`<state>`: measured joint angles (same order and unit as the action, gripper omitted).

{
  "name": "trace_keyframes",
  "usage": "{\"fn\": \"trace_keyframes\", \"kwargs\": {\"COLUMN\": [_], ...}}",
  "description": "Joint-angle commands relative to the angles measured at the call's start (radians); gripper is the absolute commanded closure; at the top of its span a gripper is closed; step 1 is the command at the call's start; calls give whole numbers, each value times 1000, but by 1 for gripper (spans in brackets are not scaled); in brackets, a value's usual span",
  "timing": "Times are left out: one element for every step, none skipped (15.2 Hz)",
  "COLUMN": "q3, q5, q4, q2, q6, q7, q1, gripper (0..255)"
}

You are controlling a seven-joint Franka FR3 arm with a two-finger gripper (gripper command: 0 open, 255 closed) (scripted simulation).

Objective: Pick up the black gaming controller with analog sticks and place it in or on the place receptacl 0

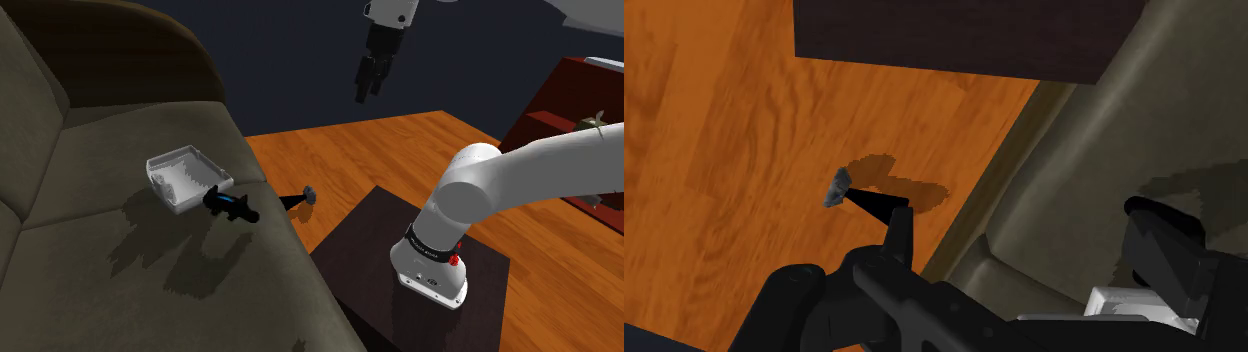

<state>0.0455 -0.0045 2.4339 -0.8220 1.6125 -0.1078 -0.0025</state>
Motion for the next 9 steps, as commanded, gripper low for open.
{"fn": "trace_keyframes", "kwargs": {"q3": [0,-15,-31,-46,-62,-77,-93,-108,-124], "q5": [0,11,22,32,43,53,62,71,80], "q4": [0,11,20,29,36,42,46,50,52], "q2": [0,14,29,46,64,83,103,124,147], "q6": [0,25,51,77,103,129,155,181,207], "q7": [0,12,24,36,48,60,72,83,95], "q1": [0,9,18,28,37,46,55,64,72], "gripper": [0,0,0,0,0,0,0,0,0]}}
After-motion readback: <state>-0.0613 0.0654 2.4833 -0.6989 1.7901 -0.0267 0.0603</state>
